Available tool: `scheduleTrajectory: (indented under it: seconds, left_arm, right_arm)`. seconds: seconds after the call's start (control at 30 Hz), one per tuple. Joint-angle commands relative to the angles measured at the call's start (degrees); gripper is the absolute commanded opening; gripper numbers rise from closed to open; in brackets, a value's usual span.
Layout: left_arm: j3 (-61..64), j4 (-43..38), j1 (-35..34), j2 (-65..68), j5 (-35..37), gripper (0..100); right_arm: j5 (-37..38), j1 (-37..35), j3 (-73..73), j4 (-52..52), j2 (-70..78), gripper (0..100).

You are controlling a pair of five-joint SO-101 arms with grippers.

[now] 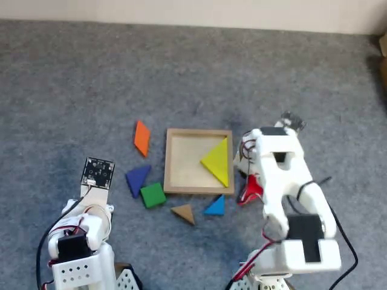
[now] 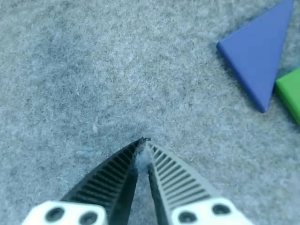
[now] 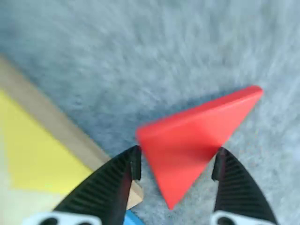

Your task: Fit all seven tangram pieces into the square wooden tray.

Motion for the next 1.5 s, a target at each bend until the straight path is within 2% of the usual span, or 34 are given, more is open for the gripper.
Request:
scheduleTrajectory:
  seconds: [0.0,0.13,0.2,0.27,0.43,0.6,0.67,0.97,1.1,1.33,1.47]
  left_arm:
    - [1.10,0.18,-0.31,-0.31,0.35,1]
    - [1.10,0.18,-0.31,-0.31,0.35,1]
    - [1.10,0.18,-0.31,-0.31,0.35,1]
    - [1.10,0.18,-0.31,-0.31,0.35,1]
    - [1.10,0.18,-0.31,-0.31,0.35,1]
    - [1.10,0.18,-0.31,-0.31,0.35,1]
    - [1.10,0.18,-0.31,-0.31,0.35,1]
    - [1.10,0.18,-0.31,-0.31,0.35,1]
    - [1.10,0.18,-0.31,-0.31,0.35,1]
    - [1.10,0.18,-0.31,-0.31,0.35,1]
    - [1.10,0.18,-0.31,-0.31,0.35,1]
  right_arm:
    - [6.24,0.84,-0.40,-0.22,-7.60,22.8]
    - [13.36,0.75,1.36,-0.22,-11.12,22.8]
    - [14.51,0.84,1.80,-0.22,-11.65,22.8]
    - [11.69,0.84,1.71,-0.31,-11.38,23.1]
    - [-4.84,0.48,1.27,-0.66,-7.87,23.6]
    - [-12.84,0.57,0.57,-0.75,-1.89,36.1]
    - [-14.15,0.48,-0.48,-0.75,0.31,38.9]
    - [-14.86,0.84,-6.20,-0.75,3.03,38.9]
    - [-17.85,0.92,-8.31,-1.01,3.38,38.9]
    - [-18.37,2.15,-4.18,-9.98,3.38,38.9]
    - [-18.11,3.21,-1.27,-11.65,3.38,38.9]
